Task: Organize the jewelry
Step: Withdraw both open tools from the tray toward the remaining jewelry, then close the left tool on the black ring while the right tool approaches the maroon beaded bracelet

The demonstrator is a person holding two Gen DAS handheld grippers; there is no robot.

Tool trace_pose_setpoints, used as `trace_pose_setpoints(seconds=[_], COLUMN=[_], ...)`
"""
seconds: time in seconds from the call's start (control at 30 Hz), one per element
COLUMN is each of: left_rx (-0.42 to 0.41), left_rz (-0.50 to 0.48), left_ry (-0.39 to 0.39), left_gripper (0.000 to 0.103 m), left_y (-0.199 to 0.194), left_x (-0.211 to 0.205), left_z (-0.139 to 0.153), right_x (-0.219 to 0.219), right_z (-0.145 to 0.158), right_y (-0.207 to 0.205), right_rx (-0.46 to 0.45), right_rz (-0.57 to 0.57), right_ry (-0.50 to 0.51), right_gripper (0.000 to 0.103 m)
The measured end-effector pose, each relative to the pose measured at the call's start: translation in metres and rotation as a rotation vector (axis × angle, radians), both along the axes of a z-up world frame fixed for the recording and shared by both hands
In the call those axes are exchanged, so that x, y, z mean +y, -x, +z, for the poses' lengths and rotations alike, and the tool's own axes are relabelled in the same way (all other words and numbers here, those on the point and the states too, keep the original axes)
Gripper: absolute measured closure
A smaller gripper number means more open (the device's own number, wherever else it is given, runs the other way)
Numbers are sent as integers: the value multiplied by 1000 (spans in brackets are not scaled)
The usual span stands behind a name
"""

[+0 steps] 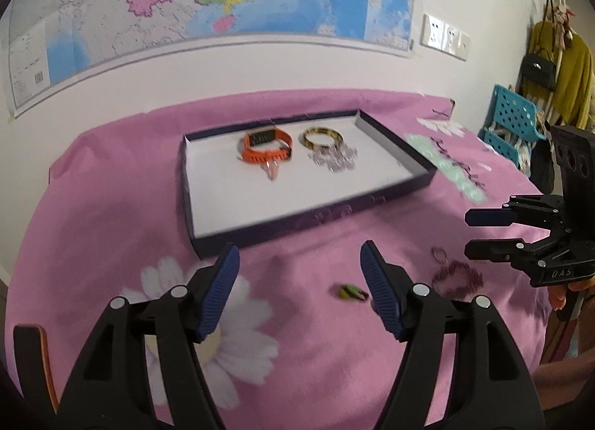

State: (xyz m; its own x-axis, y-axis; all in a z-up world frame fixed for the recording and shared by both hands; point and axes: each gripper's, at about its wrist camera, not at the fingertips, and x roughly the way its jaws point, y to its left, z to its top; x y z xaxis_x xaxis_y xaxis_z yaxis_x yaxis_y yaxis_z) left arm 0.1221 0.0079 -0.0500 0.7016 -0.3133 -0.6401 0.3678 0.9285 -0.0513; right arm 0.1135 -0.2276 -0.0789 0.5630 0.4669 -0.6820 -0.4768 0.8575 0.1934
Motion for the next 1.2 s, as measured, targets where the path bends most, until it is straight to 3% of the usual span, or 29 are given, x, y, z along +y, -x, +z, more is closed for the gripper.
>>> trace_pose_setpoints(seconds=[0.67,0.87,1.2], left_rx=[61,103,181], left_rz=[-82,-147,-173], left_ry=[-17,-40,-44], left_gripper=[37,45,68], left_y=[25,26,14], left_x=[-26,-49,-64], left_z=[-24,-35,-48], right_x=[5,9,14], right_z=[-29,-31,-32], right_y=[23,23,24], right_rx=[36,25,11], right_rz=[-5,-2,4], right_ry=[58,81,104], right_gripper=[56,56,56])
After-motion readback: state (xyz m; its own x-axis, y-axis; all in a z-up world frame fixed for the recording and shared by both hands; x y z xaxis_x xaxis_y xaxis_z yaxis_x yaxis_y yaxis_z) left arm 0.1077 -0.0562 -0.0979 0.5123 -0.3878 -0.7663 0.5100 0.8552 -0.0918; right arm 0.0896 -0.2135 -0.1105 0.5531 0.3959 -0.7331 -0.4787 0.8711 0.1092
